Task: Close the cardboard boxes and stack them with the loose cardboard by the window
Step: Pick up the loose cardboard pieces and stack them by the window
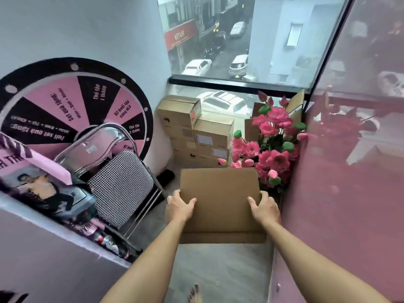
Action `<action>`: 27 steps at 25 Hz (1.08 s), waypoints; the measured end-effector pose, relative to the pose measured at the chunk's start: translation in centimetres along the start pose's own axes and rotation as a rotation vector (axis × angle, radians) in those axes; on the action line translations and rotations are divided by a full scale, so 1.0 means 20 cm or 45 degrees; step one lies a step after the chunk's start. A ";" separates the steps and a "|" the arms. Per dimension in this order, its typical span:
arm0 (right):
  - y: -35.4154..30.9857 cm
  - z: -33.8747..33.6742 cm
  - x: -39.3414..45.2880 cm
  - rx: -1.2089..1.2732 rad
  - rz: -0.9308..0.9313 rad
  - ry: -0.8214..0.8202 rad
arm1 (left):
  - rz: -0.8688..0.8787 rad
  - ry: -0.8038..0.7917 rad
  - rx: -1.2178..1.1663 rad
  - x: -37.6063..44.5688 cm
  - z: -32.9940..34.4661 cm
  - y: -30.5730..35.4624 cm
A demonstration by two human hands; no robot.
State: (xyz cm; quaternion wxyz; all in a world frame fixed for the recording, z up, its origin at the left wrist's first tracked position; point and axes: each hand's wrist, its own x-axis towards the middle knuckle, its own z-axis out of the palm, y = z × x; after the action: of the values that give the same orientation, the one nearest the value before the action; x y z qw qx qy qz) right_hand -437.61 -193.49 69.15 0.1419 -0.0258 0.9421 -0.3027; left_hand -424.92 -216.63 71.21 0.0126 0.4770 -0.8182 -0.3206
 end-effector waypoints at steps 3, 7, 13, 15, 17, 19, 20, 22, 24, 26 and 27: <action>-0.11 0.03 0.29 -0.004 0.013 0.004 | 0.022 -0.035 -0.010 0.30 0.05 0.13; -0.29 0.06 0.65 -0.011 0.098 0.042 | 0.050 -0.132 0.044 0.76 0.11 0.35; -0.54 0.01 1.18 -0.034 0.179 0.103 | 0.150 -0.218 0.082 1.34 0.15 0.69; -0.60 0.03 1.33 -0.018 0.210 0.087 | 0.153 -0.224 0.084 1.51 0.17 0.79; -0.65 0.07 1.51 -0.020 0.224 0.067 | 0.149 -0.235 0.078 1.67 0.20 0.87; -0.70 0.10 1.68 -0.005 0.231 0.043 | 0.120 -0.242 0.071 1.82 0.22 0.94; -0.73 0.12 1.80 0.006 0.226 0.026 | 0.101 -0.237 0.071 1.90 0.23 0.98; -0.80 0.15 2.01 0.028 0.210 -0.010 | 0.071 -0.232 0.081 2.07 0.25 1.08; -0.88 0.16 2.24 0.040 0.204 -0.040 | 0.050 -0.210 0.085 2.27 0.26 1.22; -0.96 0.15 2.43 0.062 0.198 -0.051 | 0.044 -0.206 0.070 2.43 0.26 1.35; -0.99 0.15 2.51 0.055 0.194 -0.052 | 0.040 -0.216 0.055 2.50 0.26 1.41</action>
State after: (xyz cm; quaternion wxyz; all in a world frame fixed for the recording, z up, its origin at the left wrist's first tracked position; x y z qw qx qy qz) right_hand -485.66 -218.10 65.61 0.1845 0.0430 0.9315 -0.3106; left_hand -475.54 -243.89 67.96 -0.0618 0.4353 -0.8305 -0.3419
